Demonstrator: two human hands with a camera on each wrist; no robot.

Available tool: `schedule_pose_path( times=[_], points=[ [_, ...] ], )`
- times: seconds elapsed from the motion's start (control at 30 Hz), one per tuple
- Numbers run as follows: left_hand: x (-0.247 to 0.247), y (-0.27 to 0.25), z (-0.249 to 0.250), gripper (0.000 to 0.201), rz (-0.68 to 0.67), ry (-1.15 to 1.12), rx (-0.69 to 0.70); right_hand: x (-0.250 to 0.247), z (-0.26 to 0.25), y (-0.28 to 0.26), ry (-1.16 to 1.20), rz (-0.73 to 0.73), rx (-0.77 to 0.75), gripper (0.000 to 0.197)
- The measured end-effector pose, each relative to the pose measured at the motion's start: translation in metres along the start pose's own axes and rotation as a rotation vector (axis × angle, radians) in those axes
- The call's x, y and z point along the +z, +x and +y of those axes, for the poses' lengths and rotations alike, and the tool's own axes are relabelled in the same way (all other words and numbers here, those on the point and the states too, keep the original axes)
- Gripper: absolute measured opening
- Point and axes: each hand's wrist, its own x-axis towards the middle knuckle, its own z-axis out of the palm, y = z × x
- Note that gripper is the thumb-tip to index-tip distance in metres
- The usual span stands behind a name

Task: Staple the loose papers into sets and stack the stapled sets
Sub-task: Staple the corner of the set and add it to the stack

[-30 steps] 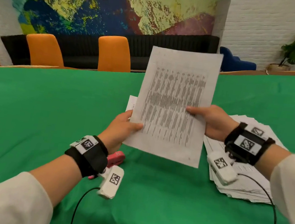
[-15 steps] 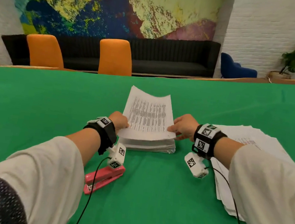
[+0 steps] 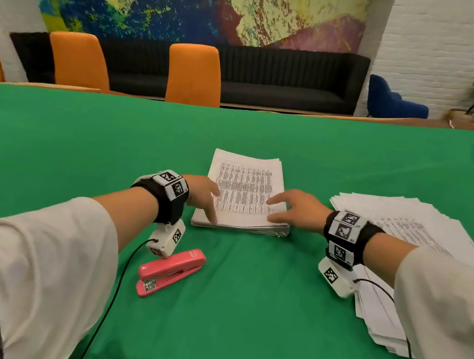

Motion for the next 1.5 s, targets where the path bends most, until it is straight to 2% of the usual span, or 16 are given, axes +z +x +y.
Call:
schedule_pose_path(
  times=[0.1,0.43,0.73,0.8,0.9,0.97,1.03,1.17,1.23,1.3,1.43,1.5],
  points=[
    [0.008,-0.003,0.003,0.091,-0.085,0.128,-0.006,0.008,-0.002,-0.006,-0.057,-0.055,0.004,0.051],
    [0.007,-0.013,0.012,0.073,0.019,0.263,0.052,0.012,-0.003,-0.006,-0.070,-0.025,0.028,0.041],
    [0.011,-0.013,0.011,0.076,0.013,0.320,0.054,0.012,-0.003,-0.003,-0.059,-0.030,0.056,0.045],
    [0.010,-0.015,0.012,0.078,0.014,0.373,0.064,0.012,-0.002,-0.005,-0.063,-0.048,0.050,0.052],
    [0.003,-0.020,0.013,0.077,0.049,0.393,0.076,0.002,0.004,-0.014,-0.085,-0.011,0.041,0.081],
    [-0.006,-0.027,0.011,0.065,0.073,0.349,0.092,-0.017,0.019,-0.021,-0.102,0.092,0.098,0.088],
    [-0.012,-0.035,0.008,0.058,0.001,0.312,0.083,-0.039,0.043,-0.029,-0.129,0.141,0.228,0.093],
    [0.002,-0.053,-0.002,0.061,-0.198,0.449,0.081,-0.065,0.089,-0.063,-0.276,0.052,0.521,0.101],
    [0.017,-0.057,-0.005,0.053,-0.237,0.553,0.118,-0.065,0.099,-0.084,-0.300,-0.069,0.568,0.103],
    [0.028,-0.064,-0.004,0.039,-0.206,0.605,0.208,-0.059,0.097,-0.108,-0.333,-0.175,0.554,0.100],
    [0.049,-0.089,0.005,0.025,-0.025,0.732,0.463,-0.042,0.066,-0.155,-0.363,-0.229,0.348,0.088],
    [0.061,-0.101,0.007,0.024,-0.027,0.698,0.569,-0.033,0.043,-0.181,-0.372,-0.270,0.237,0.087]
  ],
)
